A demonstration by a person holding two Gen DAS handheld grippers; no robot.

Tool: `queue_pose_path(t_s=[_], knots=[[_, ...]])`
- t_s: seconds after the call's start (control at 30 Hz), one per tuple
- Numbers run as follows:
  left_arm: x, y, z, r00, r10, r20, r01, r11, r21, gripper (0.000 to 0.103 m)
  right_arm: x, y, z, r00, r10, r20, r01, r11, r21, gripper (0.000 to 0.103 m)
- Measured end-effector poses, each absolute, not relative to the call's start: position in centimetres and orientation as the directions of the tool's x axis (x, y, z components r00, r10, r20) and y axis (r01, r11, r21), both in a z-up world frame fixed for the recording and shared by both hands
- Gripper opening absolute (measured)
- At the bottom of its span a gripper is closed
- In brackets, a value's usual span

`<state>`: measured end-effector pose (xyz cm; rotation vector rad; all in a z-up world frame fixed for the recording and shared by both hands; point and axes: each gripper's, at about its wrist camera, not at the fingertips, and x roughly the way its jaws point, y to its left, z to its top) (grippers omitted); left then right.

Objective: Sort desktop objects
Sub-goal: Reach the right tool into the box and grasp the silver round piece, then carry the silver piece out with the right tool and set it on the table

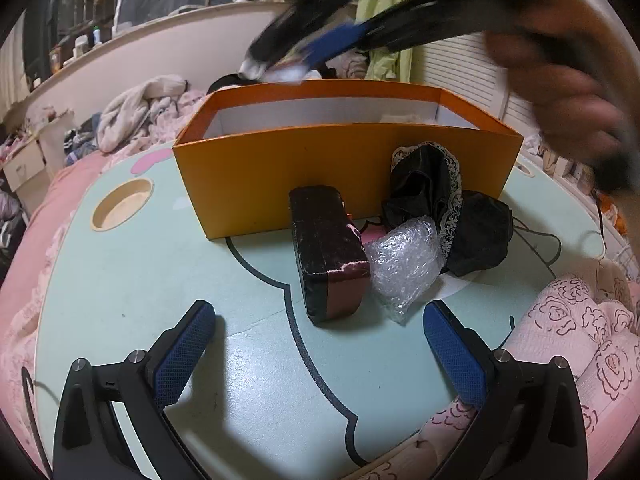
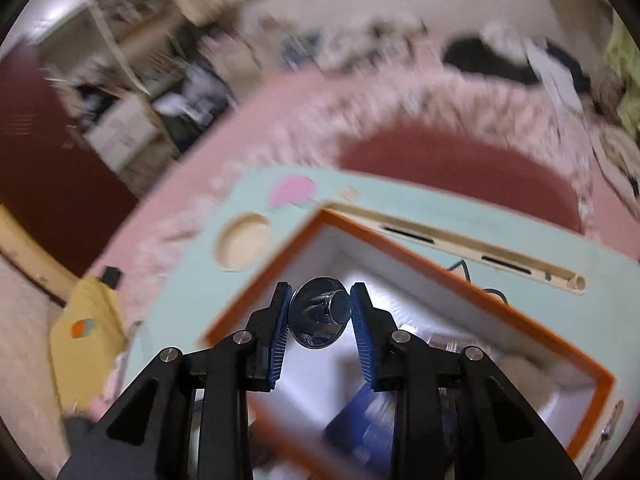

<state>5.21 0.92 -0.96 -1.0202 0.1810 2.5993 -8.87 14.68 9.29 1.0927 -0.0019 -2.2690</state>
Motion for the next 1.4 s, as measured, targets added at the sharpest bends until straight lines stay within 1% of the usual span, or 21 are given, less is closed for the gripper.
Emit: queue_pose_path(t_s=[0.07, 0.13, 0.2, 0.27, 0.37, 0.47, 0.57, 0.73, 0.8, 0.83, 0.87, 0.93, 1.07, 1.13, 1.2, 1.23, 1.27, 1.3, 1.33, 1.4], knots=[[5.3, 0.9, -0.9, -0.683, 0.268, -0.679, -0.359, -0.933, -0.007, 0.103, -5.3, 16.7, 10.1, -0.5, -0.557, -0.664, 0.558, -0.793, 0.245, 0.031], [5.2, 0.9, -0.9, -0.684, 0.267, -0.679, -0.358, -0.934, -0.006, 0.103, -2.3, 19.1, 10.1, -0.514, -0.565, -0.646, 0.566, -0.789, 0.239, 0.032], [5.2, 0.9, -1.0, -0.683, 0.267, -0.679, -0.359, -0.933, -0.006, 0.103, -0.8, 21.0, 9.5, -0.503, -0.571, -0.649, 0.565, -0.785, 0.252, 0.032], [5.3, 0.9, -1.0, -0.683, 0.268, -0.679, -0.359, -0.933, -0.007, 0.103, 0.7, 23.5, 8.3, -0.484, -0.557, -0.675, 0.545, -0.795, 0.265, 0.032], [5.4, 0.9, -1.1, -0.683, 0.267, -0.68, -0.359, -0.933, -0.007, 0.103, 1.3, 25.0, 6.1, -0.492, -0.489, -0.721, 0.486, -0.841, 0.239, 0.032], [5.3, 0.9, -1.1, -0.683, 0.268, -0.68, -0.358, -0.934, -0.008, 0.103, 0.3, 26.0, 4.0, -0.511, -0.441, -0.737, 0.403, -0.881, 0.248, 0.032], [5.3, 0.9, -1.0, -0.683, 0.267, -0.679, -0.358, -0.934, -0.008, 0.103, -1.4, 26.2, 2.6, -0.517, -0.442, -0.733, 0.362, -0.889, 0.281, 0.032], [5.3, 0.9, -1.0, -0.684, 0.267, -0.679, -0.358, -0.934, -0.007, 0.103, -3.2, 24.9, 2.1, -0.517, -0.437, -0.736, 0.346, -0.893, 0.287, 0.032], [5.4, 1.0, -1.0, -0.683, 0.267, -0.679, -0.358, -0.934, -0.008, 0.103, -3.0, 24.9, 2.1, -0.531, -0.418, -0.737, 0.339, -0.902, 0.268, 0.032], [5.4, 1.0, -1.1, -0.683, 0.267, -0.679, -0.358, -0.934, -0.008, 0.103, -2.5, 24.9, 1.8, -0.543, -0.401, -0.738, 0.329, -0.91, 0.252, 0.037], [5.4, 0.9, -1.1, -0.683, 0.267, -0.68, -0.358, -0.934, -0.007, 0.103, -1.9, 25.2, 1.8, -0.558, -0.382, -0.737, 0.314, -0.919, 0.239, 0.047], [5.4, 1.0, -1.1, -0.683, 0.267, -0.68, -0.357, -0.934, -0.008, 0.103, -1.0, 26.2, 1.7, -0.588, -0.388, -0.71, 0.302, -0.919, 0.252, 0.056], [5.4, 0.9, -1.1, -0.683, 0.267, -0.68, -0.357, -0.934, -0.008, 0.103, 2.2, 28.7, 1.7, -0.668, -0.351, -0.656, 0.258, -0.936, 0.238, 0.058], [5.4, 0.9, -1.1, -0.683, 0.266, -0.68, -0.357, -0.934, -0.007, 0.103, 3.5, 28.7, 1.3, -0.68, -0.335, -0.652, 0.26, -0.942, 0.213, 0.059], [5.4, 0.9, -1.1, -0.684, 0.265, -0.68, -0.357, -0.934, -0.004, 0.103, 5.2, 27.9, 0.5, -0.712, -0.294, -0.637, 0.279, -0.952, 0.128, 0.068], [5.4, 0.9, -1.1, -0.683, 0.265, -0.68, -0.357, -0.934, -0.006, 0.103, 5.9, 26.6, 0.1, -0.734, -0.244, -0.634, 0.283, -0.958, 0.041, 0.083], [5.4, 1.0, -1.2, -0.683, 0.265, -0.681, -0.357, -0.934, -0.006, 0.103, 6.0, 25.6, -0.2, -0.74, -0.208, -0.64, 0.283, -0.959, -0.015, 0.088], [5.5, 0.9, -1.2, -0.683, 0.264, -0.681, -0.356, -0.934, -0.006, 0.103, 5.7, 24.9, -0.3, -0.741, -0.173, -0.649, 0.277, -0.959, -0.062, 0.088], [5.5, 1.0, -1.2, -0.683, 0.264, -0.681, -0.356, -0.935, -0.006, 0.103, 5.6, 24.6, -0.3, -0.74, -0.178, -0.649, 0.284, -0.957, -0.062, 0.09], [5.5, 1.0, -1.2, -0.686, 0.26, -0.68, -0.35, -0.937, -0.005, 0.103, 5.1, 24.7, -0.4, -0.734, -0.176, -0.656, 0.279, -0.959, -0.055, 0.098]])
